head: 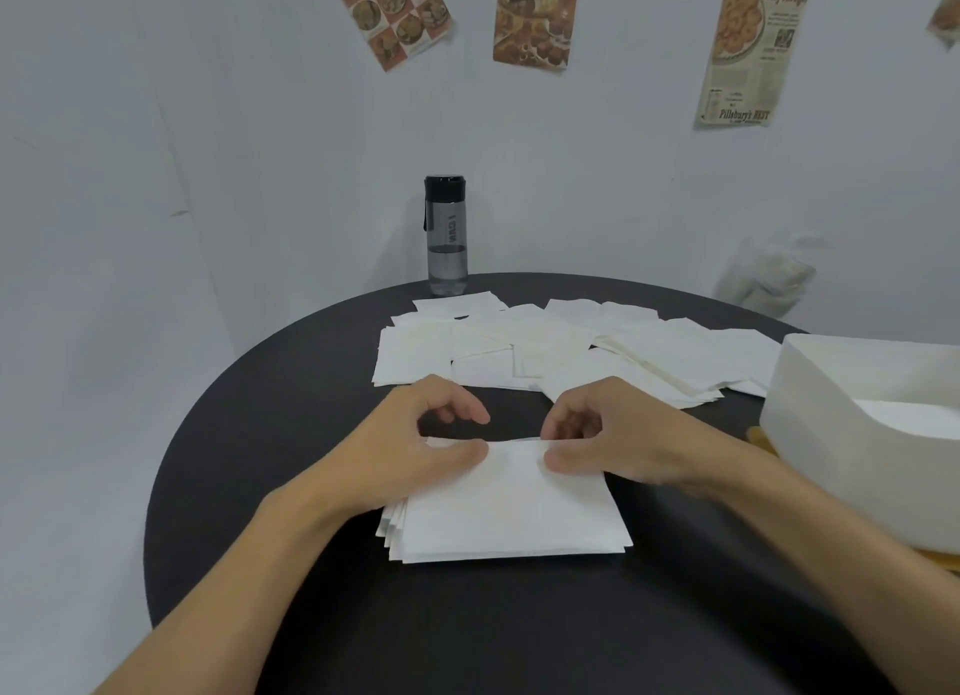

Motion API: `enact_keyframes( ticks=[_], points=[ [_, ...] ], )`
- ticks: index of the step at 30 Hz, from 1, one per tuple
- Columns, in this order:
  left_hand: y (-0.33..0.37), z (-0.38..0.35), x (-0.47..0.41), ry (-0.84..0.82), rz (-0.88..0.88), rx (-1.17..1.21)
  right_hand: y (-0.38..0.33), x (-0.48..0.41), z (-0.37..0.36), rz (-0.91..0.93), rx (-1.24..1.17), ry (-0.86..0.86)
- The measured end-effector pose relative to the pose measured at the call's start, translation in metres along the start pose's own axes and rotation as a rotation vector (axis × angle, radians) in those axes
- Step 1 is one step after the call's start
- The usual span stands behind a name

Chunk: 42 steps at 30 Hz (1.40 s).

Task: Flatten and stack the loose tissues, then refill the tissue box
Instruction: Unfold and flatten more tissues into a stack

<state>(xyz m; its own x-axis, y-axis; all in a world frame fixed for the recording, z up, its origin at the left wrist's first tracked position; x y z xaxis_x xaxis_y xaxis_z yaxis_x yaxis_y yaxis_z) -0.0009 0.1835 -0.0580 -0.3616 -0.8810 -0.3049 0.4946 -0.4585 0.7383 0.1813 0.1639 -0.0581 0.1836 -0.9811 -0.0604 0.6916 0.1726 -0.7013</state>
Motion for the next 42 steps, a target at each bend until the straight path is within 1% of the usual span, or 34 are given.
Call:
enact_keyframes(
  ticks=[2, 4, 8, 9, 11, 12, 14, 19, 23, 26, 30, 33, 37, 42],
  points=[
    [0.0, -0.011, 0.002, -0.105, -0.007, -0.018, 0.001, -0.001, -0.001, 0.003, 0.036, -0.003],
    [-0.001, -0.019, 0.003, -0.171, -0.004, -0.041, 0.0, -0.006, 0.004, -0.003, -0.019, 0.06],
    [-0.003, -0.019, 0.002, -0.181, -0.002, -0.08, 0.014, -0.041, 0.04, -0.054, -0.107, 0.391],
    [-0.004, -0.018, 0.002, -0.179, -0.004, -0.085, 0.022, -0.054, 0.048, -0.079, -0.111, 0.453],
    [-0.006, -0.016, 0.001, -0.169, -0.008, -0.085, 0.041, -0.079, 0.06, -0.12, -0.038, 0.526],
    [-0.008, -0.015, 0.0, -0.161, -0.009, -0.085, 0.051, -0.092, 0.062, -0.127, 0.025, 0.519],
    [-0.011, -0.014, -0.001, -0.155, -0.02, -0.089, 0.068, -0.113, 0.06, -0.121, 0.137, 0.442],
    [-0.016, -0.015, -0.004, -0.159, -0.039, -0.095, 0.084, -0.139, 0.057, -0.112, 0.22, 0.313],
    [-0.018, -0.015, -0.005, -0.15, -0.043, -0.096, 0.081, -0.144, 0.057, -0.101, 0.276, 0.317],
    [-0.02, -0.014, -0.006, -0.145, -0.039, -0.099, 0.073, -0.141, 0.055, -0.051, 0.342, 0.331],
    [-0.021, -0.014, -0.007, -0.135, -0.037, -0.096, 0.067, -0.138, 0.057, -0.013, 0.369, 0.394],
    [-0.021, -0.014, -0.007, -0.134, -0.033, -0.097, 0.064, -0.136, 0.064, -0.013, 0.364, 0.499],
    [-0.022, -0.013, -0.006, -0.129, -0.027, -0.096, 0.045, -0.124, 0.08, 0.032, 0.368, 0.645],
    [-0.021, -0.013, -0.007, -0.123, -0.017, -0.092, 0.012, -0.102, 0.09, 0.118, 0.335, 0.698]
  ],
)
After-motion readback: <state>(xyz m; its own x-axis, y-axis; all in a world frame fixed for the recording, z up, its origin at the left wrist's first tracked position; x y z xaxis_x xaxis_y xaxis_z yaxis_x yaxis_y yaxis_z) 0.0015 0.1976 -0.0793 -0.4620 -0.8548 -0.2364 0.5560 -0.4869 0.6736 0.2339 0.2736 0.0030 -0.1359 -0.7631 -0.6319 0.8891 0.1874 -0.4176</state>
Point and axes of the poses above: each hand's wrist, its own x-axis away from the middle knuckle, its own z-axis out of the back of the hand, y = z × x, the point moved 9 cm from there along -x, towards the middle knuckle, and after that the axes turned 5 degrees about y, right-handed, at the moved point
